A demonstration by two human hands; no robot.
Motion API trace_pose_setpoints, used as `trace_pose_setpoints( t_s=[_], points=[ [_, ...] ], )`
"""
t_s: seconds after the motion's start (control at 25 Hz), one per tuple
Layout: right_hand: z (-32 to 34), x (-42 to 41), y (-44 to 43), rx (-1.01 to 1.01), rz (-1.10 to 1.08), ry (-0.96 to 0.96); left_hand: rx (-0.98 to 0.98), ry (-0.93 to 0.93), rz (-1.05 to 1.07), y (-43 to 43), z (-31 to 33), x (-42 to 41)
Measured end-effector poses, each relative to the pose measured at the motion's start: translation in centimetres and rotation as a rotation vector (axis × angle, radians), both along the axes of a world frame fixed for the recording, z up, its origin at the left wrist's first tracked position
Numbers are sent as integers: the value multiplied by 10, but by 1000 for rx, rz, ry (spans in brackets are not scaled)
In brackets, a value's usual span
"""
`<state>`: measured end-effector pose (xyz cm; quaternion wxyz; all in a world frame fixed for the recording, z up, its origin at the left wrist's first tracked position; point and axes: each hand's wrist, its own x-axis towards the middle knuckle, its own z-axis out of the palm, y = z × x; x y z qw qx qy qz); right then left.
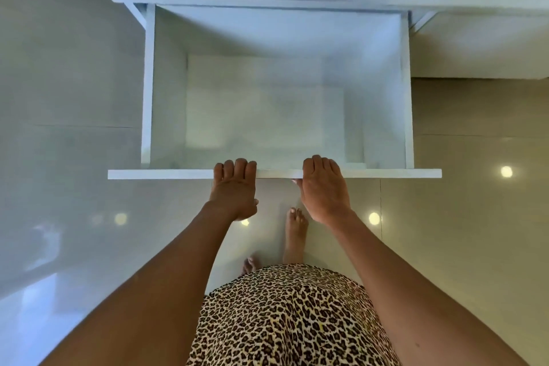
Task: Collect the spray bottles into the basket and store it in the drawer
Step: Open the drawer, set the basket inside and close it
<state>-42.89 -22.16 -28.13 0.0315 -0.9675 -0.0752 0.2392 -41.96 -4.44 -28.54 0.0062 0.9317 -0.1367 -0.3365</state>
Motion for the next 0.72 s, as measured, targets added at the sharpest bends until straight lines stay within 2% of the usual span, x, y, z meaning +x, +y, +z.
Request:
trace_pose_setpoints(
  t_s=[0.24,0.4,0.56,0.72],
  points=[
    [-4,-41,5,-29,-37,-8,-31,-89,7,2,-7,-44],
    [-8,-48,6,-23,-63,-79,-57,-150,39,1,-11,-53],
    [-7,-55,5,12,-67,-81,-48,-110,60,-2,-9,-58],
    [1,-51,1,-21,-26,53,-40,11,11,3,5,-48]
  ],
)
